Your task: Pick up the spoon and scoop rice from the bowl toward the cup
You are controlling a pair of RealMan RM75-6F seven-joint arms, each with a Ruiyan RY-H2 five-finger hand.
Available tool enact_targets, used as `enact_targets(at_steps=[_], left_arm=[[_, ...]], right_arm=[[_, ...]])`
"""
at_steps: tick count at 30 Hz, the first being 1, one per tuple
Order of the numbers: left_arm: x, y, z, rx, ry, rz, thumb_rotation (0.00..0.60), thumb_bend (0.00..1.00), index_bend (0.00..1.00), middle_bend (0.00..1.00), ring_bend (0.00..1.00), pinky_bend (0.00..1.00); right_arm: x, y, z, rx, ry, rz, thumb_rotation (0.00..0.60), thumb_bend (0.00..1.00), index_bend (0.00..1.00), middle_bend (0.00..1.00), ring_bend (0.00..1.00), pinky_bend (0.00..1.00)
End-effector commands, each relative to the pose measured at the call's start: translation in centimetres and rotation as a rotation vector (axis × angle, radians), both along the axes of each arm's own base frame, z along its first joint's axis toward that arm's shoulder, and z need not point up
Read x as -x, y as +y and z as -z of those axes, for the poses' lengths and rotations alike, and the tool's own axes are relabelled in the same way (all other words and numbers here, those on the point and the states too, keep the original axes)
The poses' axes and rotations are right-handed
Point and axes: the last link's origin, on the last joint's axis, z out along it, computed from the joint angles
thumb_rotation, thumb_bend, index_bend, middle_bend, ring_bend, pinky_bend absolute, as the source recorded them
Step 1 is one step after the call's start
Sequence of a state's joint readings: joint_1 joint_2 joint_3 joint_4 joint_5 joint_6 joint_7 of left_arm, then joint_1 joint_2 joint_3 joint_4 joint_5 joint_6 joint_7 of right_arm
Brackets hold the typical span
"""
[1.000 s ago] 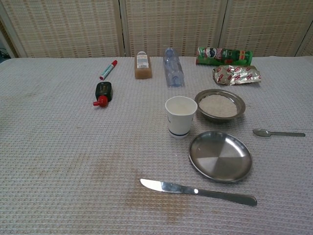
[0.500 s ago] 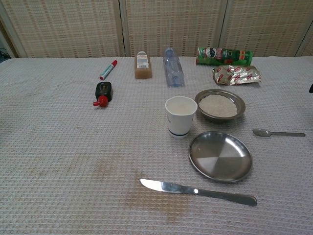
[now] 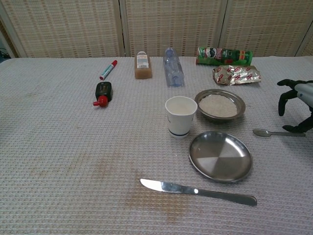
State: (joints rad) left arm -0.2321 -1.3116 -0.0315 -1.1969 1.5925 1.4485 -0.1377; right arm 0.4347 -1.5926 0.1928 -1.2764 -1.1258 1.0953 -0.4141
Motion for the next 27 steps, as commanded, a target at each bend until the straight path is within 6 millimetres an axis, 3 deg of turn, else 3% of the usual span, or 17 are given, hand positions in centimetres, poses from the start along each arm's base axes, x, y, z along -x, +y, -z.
enact_targets(at_steps=[1, 15, 22, 27], left_arm=[[-0.1, -0.2, 0.0, 0.006, 0.008, 0.009, 0.600, 0.39, 0.00, 0.00, 0.00, 0.10], [0.2, 0.2, -0.1, -0.017, 0.011, -0.019, 0.600, 0.39, 0.00, 0.00, 0.00, 0.10], [0.0, 0.5, 0.0, -0.021, 0.002, -0.024, 0.600, 0.40, 0.00, 0.00, 0.00, 0.10], [-0.2, 0.6, 0.1, -0.011, -0.002, -0.024, 0.600, 0.40, 0.00, 0.00, 0.00, 0.10]], right_arm=[[0.0, -0.3, 0.6, -0.011, 0.013, 0.004, 0.600, 0.20, 0.51, 0.01, 0.00, 0.00], [0.9, -0.4, 1.9, -0.070, 0.062, 0.035, 0.600, 0.20, 0.51, 0.01, 0.00, 0.00], [1.2, -0.6, 1.9, -0.097, 0.078, 0.040, 0.600, 0.29, 0.52, 0.01, 0.00, 0.00], [1.0, -0.8, 1.8, -0.114, 0.081, 0.037, 0.600, 0.30, 0.53, 0.01, 0.00, 0.00]])
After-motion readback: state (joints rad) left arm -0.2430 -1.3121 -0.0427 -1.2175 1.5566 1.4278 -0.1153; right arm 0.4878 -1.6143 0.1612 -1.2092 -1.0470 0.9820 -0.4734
